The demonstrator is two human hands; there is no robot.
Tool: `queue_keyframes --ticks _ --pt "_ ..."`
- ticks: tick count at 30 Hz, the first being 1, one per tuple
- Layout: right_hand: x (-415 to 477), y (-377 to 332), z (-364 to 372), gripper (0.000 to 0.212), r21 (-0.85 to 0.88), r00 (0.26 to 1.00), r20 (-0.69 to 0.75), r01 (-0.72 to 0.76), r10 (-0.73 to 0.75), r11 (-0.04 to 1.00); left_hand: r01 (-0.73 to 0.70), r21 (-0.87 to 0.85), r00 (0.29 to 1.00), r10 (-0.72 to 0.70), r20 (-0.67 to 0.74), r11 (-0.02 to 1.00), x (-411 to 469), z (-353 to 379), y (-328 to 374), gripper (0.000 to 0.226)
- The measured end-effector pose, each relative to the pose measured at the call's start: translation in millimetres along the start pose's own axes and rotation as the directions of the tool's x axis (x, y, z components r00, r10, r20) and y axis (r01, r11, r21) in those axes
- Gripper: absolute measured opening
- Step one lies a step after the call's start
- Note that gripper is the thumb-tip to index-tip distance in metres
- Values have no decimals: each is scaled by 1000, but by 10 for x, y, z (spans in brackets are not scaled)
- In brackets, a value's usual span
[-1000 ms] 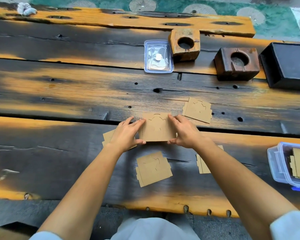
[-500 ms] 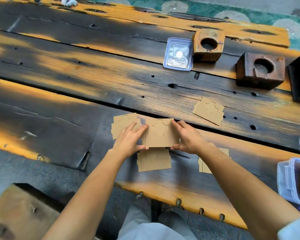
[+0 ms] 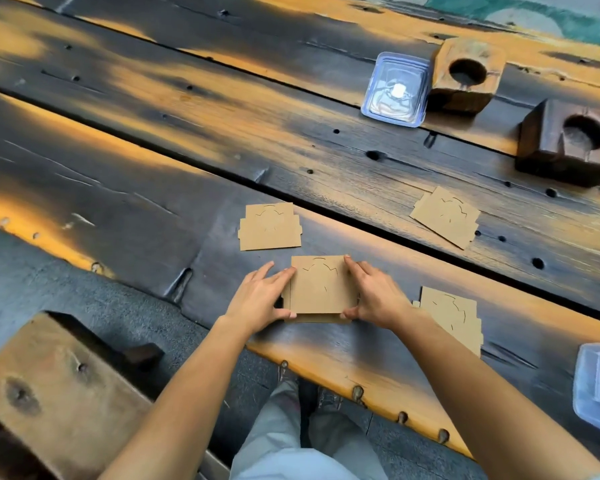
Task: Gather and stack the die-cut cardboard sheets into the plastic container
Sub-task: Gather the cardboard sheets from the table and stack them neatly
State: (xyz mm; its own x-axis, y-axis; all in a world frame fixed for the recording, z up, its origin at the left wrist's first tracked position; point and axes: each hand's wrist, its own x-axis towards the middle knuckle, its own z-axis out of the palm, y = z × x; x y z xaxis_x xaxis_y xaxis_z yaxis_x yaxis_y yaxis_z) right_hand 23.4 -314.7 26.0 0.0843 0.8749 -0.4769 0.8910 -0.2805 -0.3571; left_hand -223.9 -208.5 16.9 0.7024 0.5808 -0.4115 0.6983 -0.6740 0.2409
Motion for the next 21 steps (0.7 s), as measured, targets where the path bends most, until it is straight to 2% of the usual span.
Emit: queue_keyframes --ticks 10,21 --pt "52 65 328 127 5 995 33 -91 90 996 -42 -32 998 44 37 999 121 297 -70 100" --pt "97 31 504 124 4 996 10 -87 87 996 -14 -13 1000 14 18 1000 102 489 -158 98"
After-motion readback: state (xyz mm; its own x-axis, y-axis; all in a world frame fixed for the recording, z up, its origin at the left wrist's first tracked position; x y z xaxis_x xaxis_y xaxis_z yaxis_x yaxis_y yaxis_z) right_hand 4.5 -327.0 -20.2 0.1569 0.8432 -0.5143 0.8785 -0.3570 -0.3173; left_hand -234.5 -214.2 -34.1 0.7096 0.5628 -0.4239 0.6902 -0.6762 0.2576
